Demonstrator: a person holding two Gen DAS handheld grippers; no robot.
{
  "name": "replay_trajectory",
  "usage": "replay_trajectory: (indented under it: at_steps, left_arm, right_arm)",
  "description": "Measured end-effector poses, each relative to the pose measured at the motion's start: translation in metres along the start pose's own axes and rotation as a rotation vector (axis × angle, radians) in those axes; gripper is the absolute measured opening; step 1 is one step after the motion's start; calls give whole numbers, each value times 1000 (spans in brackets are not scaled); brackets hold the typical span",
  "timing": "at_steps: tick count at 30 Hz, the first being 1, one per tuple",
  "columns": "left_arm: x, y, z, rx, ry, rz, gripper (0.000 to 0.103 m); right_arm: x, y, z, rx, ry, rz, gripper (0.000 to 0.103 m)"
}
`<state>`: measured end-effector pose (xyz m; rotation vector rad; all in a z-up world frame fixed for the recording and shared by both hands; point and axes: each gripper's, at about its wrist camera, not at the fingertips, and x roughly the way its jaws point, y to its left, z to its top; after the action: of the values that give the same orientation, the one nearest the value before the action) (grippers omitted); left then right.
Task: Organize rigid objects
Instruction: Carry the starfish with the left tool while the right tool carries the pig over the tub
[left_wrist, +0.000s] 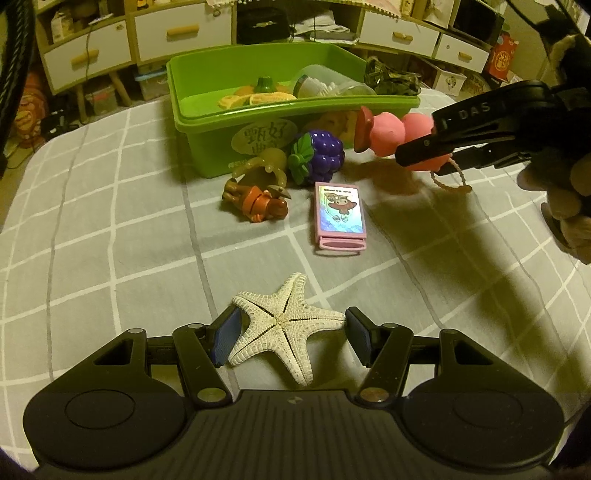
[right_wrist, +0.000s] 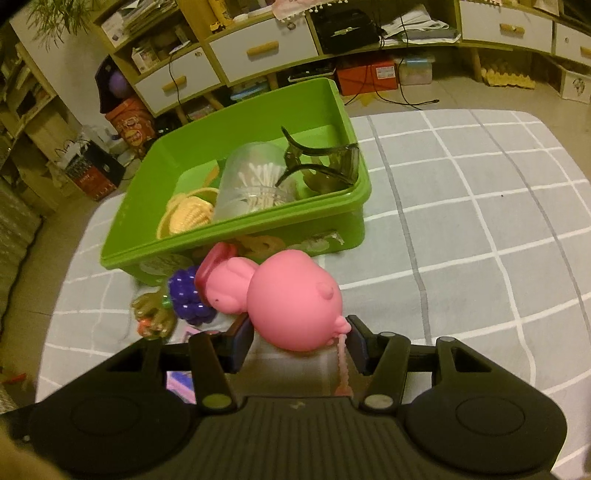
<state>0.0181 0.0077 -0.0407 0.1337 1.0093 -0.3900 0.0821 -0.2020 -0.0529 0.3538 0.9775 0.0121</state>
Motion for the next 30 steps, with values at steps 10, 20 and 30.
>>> replay_trajectory:
  at_steps: [10, 20, 30]
  left_arm:
    - [-5, 6, 6, -20, -30, 8, 66]
    - [-11, 14, 16, -59, -62, 3, 66]
    - [-22, 16, 37, -68, -119, 0, 66]
  right_arm:
    - [-20, 3, 2, 22, -14, 55, 24]
    - [-38, 1, 8, 58, -48, 86, 24]
    - [-47, -2, 15, 81, -85, 113, 24]
